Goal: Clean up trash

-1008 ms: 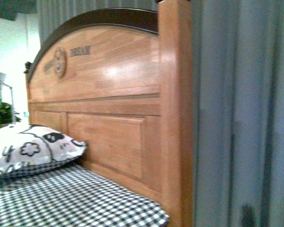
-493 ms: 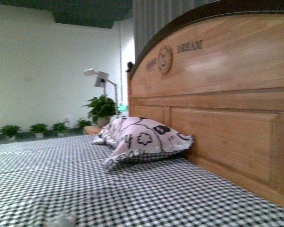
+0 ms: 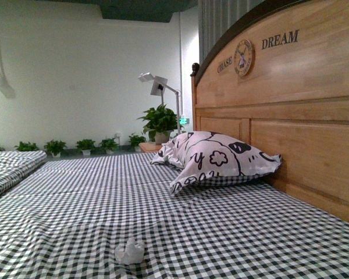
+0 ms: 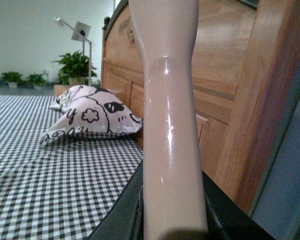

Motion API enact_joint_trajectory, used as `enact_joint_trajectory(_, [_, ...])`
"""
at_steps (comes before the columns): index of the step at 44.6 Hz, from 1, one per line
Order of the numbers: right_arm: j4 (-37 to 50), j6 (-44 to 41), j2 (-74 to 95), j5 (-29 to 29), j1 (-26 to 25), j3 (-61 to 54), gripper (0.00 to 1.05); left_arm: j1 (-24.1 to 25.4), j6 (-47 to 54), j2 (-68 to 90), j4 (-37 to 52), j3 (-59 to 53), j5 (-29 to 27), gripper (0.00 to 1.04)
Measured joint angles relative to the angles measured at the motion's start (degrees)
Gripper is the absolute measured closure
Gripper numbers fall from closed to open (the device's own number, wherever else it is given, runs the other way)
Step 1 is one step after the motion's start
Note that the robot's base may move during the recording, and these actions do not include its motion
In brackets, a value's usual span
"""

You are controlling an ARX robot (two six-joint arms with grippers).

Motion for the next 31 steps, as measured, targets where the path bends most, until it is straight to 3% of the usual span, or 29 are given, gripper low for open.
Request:
enact_joint_trajectory(4, [0.02,0.0,-0.17,-0.07,0.0,0.02,0.85,3.74,-0.66,2.71,-24.39,9.33,1.09,0.77])
enact_joint_trajectory(9, [0.02,-0.02,-0.04,-0.28,0.04,0.0,0.85,13.11,4.02,7.3,-42.21,12.83,10.99,0.77])
enact_joint_trajectory(16, [0.02,0.0,-0.11,-0.11,-0.04,0.0,0.85,25.49,19.74,19.63,-40.81,12.52,23.76,0.77])
enact_joint_trajectory(22, [0.02,-0.02,-0.04,-0.17,-0.11,0.0,0.85,28.37,28.3,25.2,-39.78,13.75,27.04,0.77])
enact_joint_trajectory(31, [0.02,-0.02,-0.04,-0.17,-0.11,0.0,0.85,27.74,35.43,31.3,-40.68,15.23,33.88,0.77])
